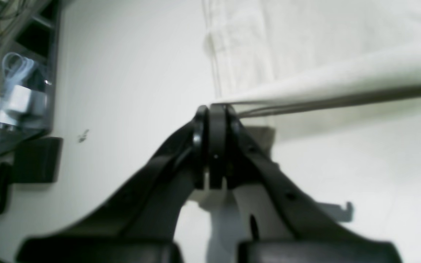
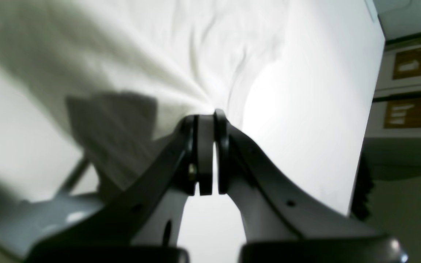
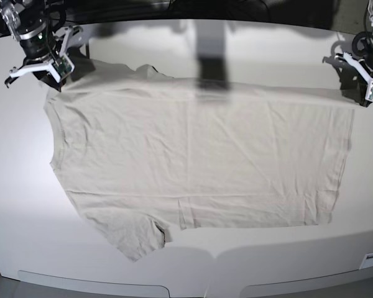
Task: Fold the T-shirt properly
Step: 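Lift the shirt with both grippers, pull it toward the arm bases, then open both grippers and reposition them along the shirt's edge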
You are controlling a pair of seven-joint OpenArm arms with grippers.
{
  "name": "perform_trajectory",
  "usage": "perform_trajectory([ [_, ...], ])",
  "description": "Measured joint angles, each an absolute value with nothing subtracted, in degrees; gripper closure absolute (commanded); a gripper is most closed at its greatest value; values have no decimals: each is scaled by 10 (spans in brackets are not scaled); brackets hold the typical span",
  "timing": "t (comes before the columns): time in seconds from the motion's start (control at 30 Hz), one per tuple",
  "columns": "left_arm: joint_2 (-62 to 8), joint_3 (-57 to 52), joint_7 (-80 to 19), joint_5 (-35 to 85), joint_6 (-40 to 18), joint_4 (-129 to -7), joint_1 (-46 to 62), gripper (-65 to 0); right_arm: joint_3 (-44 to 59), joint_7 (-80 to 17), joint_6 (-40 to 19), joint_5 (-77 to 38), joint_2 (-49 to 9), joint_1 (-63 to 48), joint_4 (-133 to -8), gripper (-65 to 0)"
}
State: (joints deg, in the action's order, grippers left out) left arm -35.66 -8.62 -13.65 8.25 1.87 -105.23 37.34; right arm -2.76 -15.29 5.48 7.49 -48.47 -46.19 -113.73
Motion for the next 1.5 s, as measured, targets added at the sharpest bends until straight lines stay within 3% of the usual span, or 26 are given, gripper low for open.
perform_trajectory([
  [0.4, -354, -85, -136, 145, -84, -944, 228, 0, -42, -136, 22, 17, -481, -322, -1069, 0],
  [0.77, -301, -86, -133, 115, -148, -830, 131, 0, -192, -118, 15, 19, -427, -163, -945, 0],
  [1.13, -275, -86, -137, 73, -163, -784, 53, 0, -216, -129, 15, 24, -414, -86, -905, 0],
  [1.5, -274, -86, -152, 44, -164, -784, 47, -16, -215, -129, 14, 24, -415, -84, -905, -12],
])
